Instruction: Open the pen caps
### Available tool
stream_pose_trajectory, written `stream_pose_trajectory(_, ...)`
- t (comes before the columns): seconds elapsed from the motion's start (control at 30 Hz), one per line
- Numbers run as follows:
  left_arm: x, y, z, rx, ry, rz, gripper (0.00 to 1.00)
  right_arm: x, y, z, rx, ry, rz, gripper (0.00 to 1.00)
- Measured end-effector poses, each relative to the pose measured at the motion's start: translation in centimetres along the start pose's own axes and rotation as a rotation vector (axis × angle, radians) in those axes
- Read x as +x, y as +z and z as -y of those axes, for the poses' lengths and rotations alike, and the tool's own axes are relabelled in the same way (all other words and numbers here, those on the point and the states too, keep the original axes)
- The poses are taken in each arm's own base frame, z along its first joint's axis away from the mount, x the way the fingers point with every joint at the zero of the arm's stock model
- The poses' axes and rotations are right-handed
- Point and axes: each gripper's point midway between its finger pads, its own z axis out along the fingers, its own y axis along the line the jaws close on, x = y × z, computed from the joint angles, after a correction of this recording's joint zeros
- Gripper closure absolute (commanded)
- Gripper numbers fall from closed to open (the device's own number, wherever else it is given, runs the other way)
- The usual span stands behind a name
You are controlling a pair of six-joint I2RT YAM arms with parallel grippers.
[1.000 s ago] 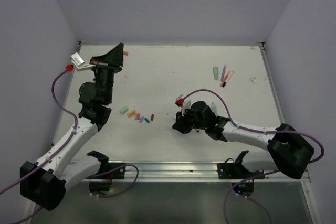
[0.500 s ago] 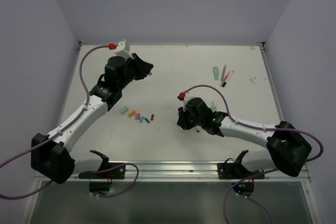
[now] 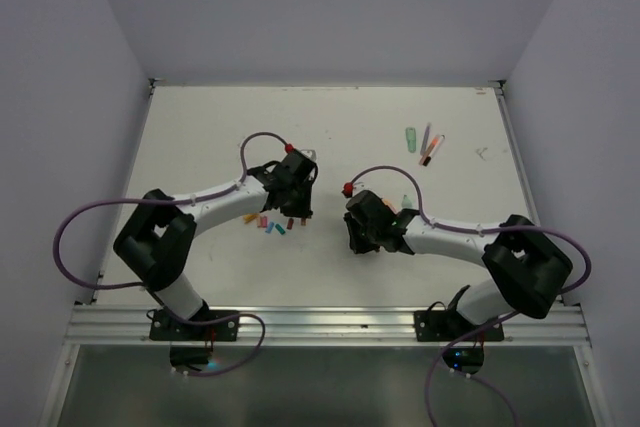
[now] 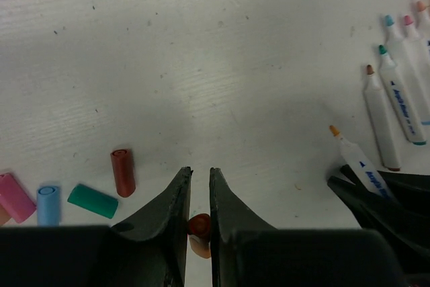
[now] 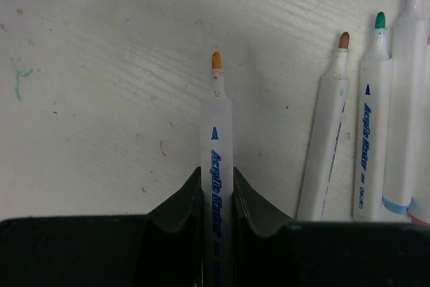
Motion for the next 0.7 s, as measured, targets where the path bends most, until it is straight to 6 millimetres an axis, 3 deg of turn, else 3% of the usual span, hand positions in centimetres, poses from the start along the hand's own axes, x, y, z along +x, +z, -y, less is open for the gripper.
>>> stream_pose_trajectory(0.3,2.0,2.4,-2.5,-0.147,0.057,-0.084,0.95,-0.4,0.3,0.8,0.067,0.038,0.007,0.89)
stream_pose_trajectory(0.7,2.3,2.9,-3.9,-0.210,0.094,-0.098,0.82,-0.4,0.0,2.6,0.168,0.049,0.010,0.73)
